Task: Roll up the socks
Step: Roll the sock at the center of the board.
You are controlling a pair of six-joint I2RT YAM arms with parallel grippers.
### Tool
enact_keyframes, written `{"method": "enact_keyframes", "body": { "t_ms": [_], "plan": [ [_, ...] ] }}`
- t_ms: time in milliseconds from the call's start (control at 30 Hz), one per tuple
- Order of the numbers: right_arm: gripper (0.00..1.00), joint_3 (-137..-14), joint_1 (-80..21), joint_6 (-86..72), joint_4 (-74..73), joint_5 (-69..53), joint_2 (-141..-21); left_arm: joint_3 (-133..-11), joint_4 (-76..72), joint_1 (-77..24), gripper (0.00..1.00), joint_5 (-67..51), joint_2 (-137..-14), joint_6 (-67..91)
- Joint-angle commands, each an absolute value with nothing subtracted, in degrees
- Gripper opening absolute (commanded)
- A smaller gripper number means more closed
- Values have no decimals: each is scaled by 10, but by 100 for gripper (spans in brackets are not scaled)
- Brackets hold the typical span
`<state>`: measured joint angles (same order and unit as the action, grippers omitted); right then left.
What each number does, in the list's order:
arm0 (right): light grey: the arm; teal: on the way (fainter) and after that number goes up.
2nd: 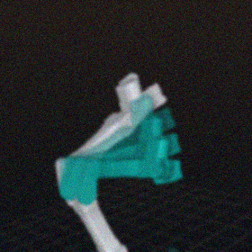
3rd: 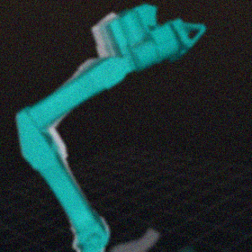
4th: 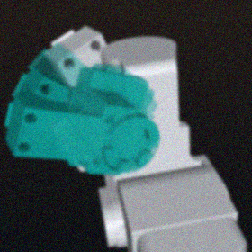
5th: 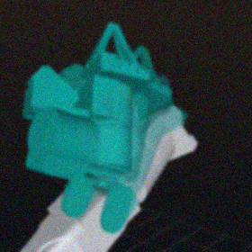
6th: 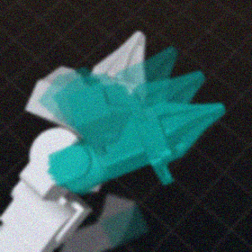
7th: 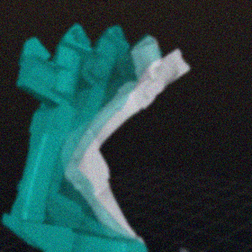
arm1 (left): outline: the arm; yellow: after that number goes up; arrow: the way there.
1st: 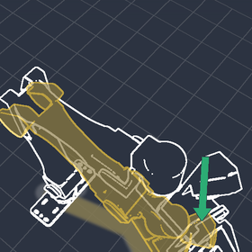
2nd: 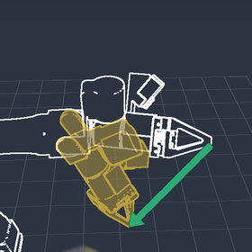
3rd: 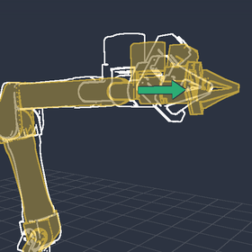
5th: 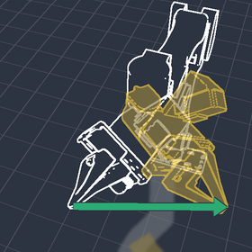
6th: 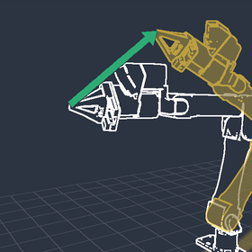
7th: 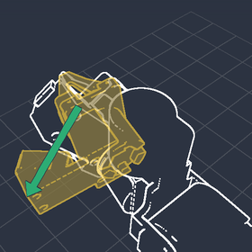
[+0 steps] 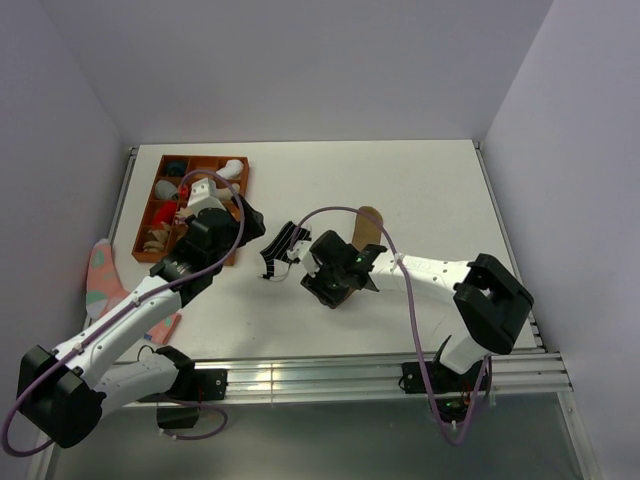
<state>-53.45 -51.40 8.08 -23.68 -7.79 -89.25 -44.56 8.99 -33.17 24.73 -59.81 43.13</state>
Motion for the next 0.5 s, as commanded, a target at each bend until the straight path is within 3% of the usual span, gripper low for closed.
{"method": "enact_keyframes", "body": {
  "t_ms": [0,467],
  "plan": [
    [49,-555,-520,67,-217,-62,-911,-447,62,-325,96,236,-580,425],
    [49,-589,-521,66,-245,-49,-968,-452,63,-311,96,222,-573,413]
  ]
}}
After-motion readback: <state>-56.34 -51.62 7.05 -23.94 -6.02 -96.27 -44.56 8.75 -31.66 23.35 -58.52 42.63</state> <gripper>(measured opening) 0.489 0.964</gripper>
